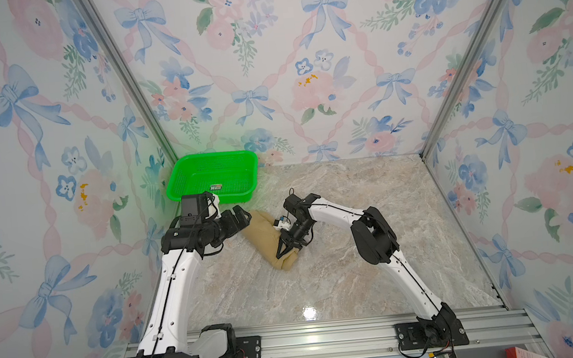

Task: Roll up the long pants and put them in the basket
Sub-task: Roll the long pant at the center of the board.

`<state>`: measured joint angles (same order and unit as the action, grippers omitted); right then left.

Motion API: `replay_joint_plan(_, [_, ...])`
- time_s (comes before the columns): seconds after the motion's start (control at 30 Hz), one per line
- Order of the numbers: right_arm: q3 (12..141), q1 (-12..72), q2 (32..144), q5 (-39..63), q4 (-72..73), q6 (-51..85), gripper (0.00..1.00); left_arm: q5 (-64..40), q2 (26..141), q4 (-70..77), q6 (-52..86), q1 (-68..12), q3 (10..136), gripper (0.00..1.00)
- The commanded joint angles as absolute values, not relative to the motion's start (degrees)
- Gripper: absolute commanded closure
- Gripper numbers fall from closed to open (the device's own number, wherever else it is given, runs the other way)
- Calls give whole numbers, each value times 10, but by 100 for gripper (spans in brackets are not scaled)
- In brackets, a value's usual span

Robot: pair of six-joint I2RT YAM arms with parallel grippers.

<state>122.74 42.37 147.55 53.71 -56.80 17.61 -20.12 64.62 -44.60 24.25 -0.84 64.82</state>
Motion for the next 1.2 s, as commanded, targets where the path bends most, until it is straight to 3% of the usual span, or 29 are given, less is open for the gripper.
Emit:
replay_joint_plan(0.0, [1206,420,1543,382,-560,196,100,-149,640,-479,217,-11,649,100])
replay_joint_plan(0.03, [1206,420,1543,382,-562,195,100,-150,643,-483,222,-11,651,71])
replay_joint_plan(0.07, [1205,420,1543,382,-563,194,100,-150,649,-489,231,-11,654,8])
replay_joint_plan(0.1, [1204,420,1542,381,-564,192,100,-152,659,-497,234,-11,657,1])
replay_joint_plan(0.13, [1204,420,1542,380,-565,192,100,-154,670,-506,226,-11,663,2])
replay_joint_plan(0.17, [1204,420,1543,381,-566,191,100,-182,676,-502,206,-11,664,42])
replay_joint_plan(0.2, [1205,419,1544,380,-568,191,100,-202,680,-500,190,-11,664,100])
replay_joint_plan(0.37, [1225,419,1554,380,-582,185,100,-165,671,-489,225,-14,658,97])
replay_joint_plan(0.4, [1253,420,1569,377,-610,176,100,-155,682,-500,244,-13,661,70])
replay_joint_plan(0.43, [1271,422,1580,373,-625,173,100,-158,695,-508,249,-13,665,60])
replay_joint_plan(0.47, [1255,421,1573,372,-604,185,100,-171,713,-518,235,-13,673,57])
replay_joint_plan(0.5, [1198,414,1537,373,-532,221,100,-178,728,-532,221,-13,681,58])
replay_joint_plan(0.53, [1121,407,1497,370,-450,260,100,-177,736,-538,217,-13,683,73])
replay_joint_plan(0.57, [1047,396,1447,368,-354,293,100,-180,742,-533,214,-13,679,100])
replay_joint_plan(0.67, [883,367,1317,363,-159,338,100,-140,735,-511,236,-13,655,100])
replay_joint_plan(0.77, [818,365,1230,295,-127,339,100,-167,728,-481,235,-13,640,100])
replay_joint_plan(0.83, [858,376,1241,295,-194,303,100,-175,743,-484,231,-13,648,100])
replay_joint_plan(1.0, [960,412,1313,305,-319,246,100,-209,804,-514,238,-13,687,81])
replay_joint_plan(1.07, [985,416,1345,323,-337,249,100,-225,806,-505,242,-13,683,70])
replay_joint_plan(1.17, [1049,424,1408,360,-398,235,100,-234,790,-495,247,-13,681,61])
